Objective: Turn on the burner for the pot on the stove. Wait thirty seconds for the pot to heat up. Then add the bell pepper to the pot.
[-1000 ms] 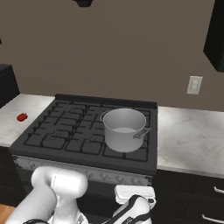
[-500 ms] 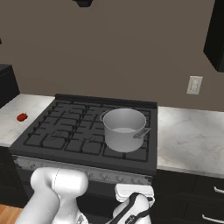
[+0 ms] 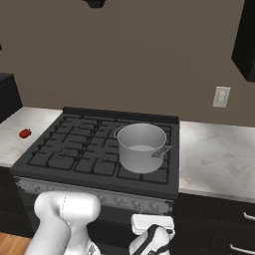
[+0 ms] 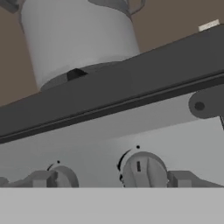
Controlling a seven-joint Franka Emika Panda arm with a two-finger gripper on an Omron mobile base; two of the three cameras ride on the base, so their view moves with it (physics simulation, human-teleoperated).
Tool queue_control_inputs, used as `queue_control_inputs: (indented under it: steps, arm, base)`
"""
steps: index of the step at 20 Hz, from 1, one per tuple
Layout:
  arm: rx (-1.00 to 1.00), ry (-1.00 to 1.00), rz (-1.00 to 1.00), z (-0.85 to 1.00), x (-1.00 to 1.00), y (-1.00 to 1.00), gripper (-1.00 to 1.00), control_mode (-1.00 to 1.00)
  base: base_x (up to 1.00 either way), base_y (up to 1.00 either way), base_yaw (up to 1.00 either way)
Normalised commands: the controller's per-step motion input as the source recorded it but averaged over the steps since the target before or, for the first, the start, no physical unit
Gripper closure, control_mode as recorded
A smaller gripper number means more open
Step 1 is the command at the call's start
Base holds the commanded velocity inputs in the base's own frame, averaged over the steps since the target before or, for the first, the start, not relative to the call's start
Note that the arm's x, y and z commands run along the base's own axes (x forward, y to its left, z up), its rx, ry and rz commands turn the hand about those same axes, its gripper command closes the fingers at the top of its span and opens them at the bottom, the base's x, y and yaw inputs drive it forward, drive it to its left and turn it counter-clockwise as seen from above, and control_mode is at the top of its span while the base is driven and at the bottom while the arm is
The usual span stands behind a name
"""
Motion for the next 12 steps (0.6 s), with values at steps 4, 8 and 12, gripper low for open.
queue_control_inputs:
  steps: [4,8,12]
  arm:
    - [0.00,0.00,0.00,-0.11,0.18,-0.08,-1.00,-1.00]
    - [0.00,0.00,-0.01,-0.01,0.29,-0.13,-1.00,-1.00]
    - [0.00,0.00,-0.02,0.00,0.31,-0.16,-1.00,-1.00]
  base:
    - [0.00,0.00,0.00]
    - [0.00,0.00,0.00]
    - [0.00,0.00,0.00]
